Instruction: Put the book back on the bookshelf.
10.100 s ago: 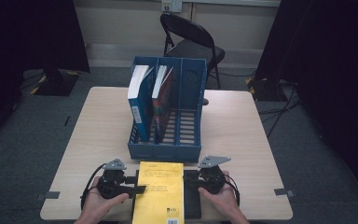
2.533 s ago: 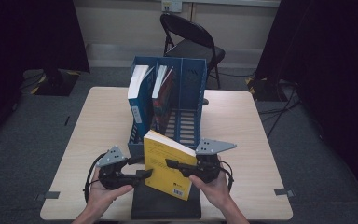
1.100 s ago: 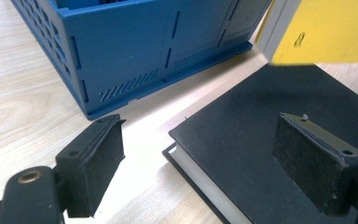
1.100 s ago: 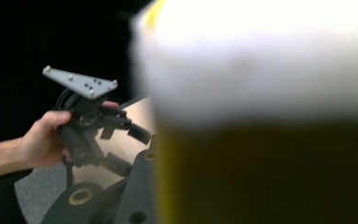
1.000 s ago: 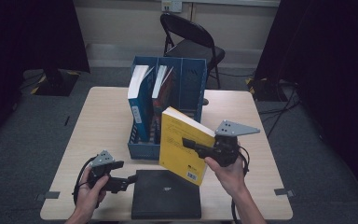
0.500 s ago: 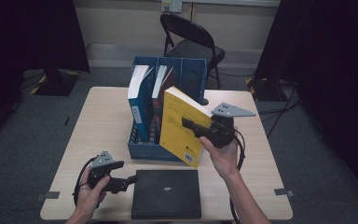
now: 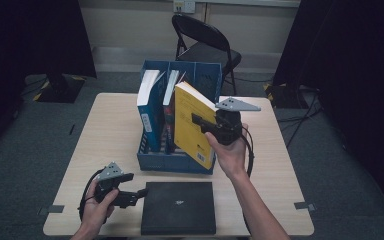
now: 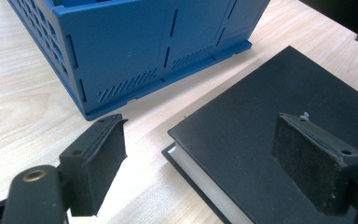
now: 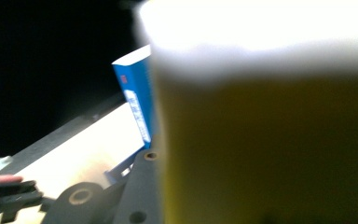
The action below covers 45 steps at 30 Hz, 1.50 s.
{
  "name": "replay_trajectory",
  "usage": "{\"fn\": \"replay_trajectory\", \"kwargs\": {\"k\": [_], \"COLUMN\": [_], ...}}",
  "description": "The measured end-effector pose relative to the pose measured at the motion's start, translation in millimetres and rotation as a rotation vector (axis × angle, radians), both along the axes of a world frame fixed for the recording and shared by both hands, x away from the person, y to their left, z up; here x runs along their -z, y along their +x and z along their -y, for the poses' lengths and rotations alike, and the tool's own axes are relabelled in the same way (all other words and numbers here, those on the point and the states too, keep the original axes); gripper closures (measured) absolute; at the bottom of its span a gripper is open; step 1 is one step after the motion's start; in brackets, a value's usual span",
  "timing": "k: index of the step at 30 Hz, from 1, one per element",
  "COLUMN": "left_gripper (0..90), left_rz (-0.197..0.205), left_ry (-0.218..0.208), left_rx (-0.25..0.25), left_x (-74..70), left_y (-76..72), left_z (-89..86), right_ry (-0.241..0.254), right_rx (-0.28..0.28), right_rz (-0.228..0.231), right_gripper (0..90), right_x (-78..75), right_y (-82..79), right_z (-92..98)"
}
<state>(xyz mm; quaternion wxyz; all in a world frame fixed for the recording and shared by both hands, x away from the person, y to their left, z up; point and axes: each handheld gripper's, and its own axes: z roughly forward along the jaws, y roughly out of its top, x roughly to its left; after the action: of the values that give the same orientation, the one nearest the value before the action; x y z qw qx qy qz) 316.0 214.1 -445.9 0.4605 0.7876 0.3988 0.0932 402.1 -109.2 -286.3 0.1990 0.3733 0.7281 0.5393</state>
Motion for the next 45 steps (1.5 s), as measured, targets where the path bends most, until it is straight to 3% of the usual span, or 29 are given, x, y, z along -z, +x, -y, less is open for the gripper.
{"fn": "replay_trajectory", "kwargs": {"k": [21,39,45], "left_gripper": [18.3,18.3,18.3], "left_rz": [-0.010,-0.009,-0.011], "left_ry": [0.000,-0.002,0.003], "left_rx": [-0.024,-0.033,-0.028], "left_x": [1.3,1.8,1.7], "left_y": [1.3,1.2,1.0], "left_z": [-2.1,-2.4,-2.1], "right_ry": [-0.030,-0.046,-0.058], "right_rx": [0.139,0.279,0.282], "right_rz": [-0.014,-0.037,-0.034], "right_gripper": [75.8,75.7,75.7], "right_x": [14.8,13.5,13.0], "right_y": [32.7,56.0,58.5], "right_z": [-22.8,-51.8,-60.4]}}
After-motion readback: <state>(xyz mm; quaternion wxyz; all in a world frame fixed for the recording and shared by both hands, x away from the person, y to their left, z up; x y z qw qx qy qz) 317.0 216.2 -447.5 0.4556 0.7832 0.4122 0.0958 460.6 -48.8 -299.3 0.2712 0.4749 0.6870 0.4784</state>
